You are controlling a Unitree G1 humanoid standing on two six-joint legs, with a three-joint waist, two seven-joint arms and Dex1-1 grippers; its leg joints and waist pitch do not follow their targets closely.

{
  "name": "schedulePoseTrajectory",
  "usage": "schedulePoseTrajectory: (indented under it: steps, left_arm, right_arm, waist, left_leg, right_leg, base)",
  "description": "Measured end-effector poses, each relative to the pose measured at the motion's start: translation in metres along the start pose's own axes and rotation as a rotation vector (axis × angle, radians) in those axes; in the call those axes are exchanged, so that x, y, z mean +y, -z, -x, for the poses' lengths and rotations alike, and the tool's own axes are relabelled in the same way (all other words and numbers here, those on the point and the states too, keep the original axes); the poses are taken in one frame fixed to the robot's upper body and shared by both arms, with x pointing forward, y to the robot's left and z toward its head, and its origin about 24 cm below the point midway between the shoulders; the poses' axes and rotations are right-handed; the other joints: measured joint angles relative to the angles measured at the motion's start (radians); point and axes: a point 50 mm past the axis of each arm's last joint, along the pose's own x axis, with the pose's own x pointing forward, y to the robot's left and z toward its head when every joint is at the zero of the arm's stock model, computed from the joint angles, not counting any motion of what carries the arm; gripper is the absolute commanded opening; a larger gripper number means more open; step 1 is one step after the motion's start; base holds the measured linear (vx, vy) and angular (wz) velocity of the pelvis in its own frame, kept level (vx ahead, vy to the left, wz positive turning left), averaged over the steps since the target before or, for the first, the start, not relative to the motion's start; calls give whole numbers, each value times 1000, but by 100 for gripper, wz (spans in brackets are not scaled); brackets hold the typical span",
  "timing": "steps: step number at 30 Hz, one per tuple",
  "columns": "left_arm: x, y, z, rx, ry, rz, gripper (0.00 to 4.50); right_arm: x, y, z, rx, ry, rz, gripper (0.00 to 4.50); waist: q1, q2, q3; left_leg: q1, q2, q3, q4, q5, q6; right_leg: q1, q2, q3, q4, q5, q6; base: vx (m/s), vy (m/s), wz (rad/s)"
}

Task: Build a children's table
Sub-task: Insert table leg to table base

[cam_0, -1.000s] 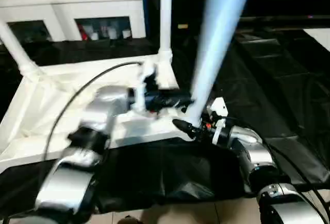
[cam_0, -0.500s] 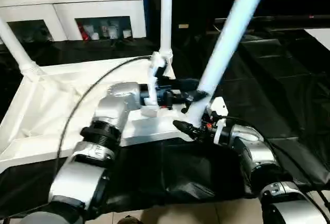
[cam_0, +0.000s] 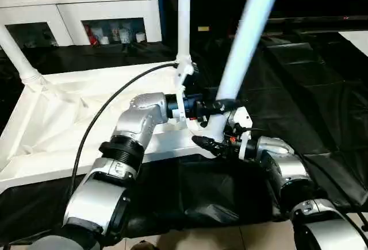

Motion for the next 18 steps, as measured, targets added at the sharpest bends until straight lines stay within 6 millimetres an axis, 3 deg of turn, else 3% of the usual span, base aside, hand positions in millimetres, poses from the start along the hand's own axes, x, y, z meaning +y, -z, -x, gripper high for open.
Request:
schedulePoseTrajectory:
  steps: [6,13,15,18]
  left_arm:
    - [5,-1,2,-15,-55,5,198]
    - [2,1,6,-31,-58,-34,191]
    - [0,3,8,-40,-63,-46,191]
    - [-1,3,10,-48,-78,-56,190]
  right_arm:
    - [-1,-1,0,4,-1,-2,277]
    - [-1,-1,0,16,-5,21,277]
    - [-1,-1,-1,20,1,30,333]
    - [-2,-2,0,6,19,23,366]
  waist:
    - [1,0,0]
    - [0,0,0]
    - [-1,0,0]
    - [-1,-1,1]
  left_leg:
    - [0,0,0,0,0,0]
    - [0,0,0,0,0,0]
    - [0,1,0,0,0,0]
    - [0,1,0,0,0,0]
  right_leg:
    - [0,0,0,0,0,0]
    - [0,0,0,0,0,0]
    - [0,0,0,0,0,0]
    - [0,0,0,0,0,0]
  base:
    - [0,0,0]
    - [0,0,0]
    - [0,0,0]
    - [0,0,0]
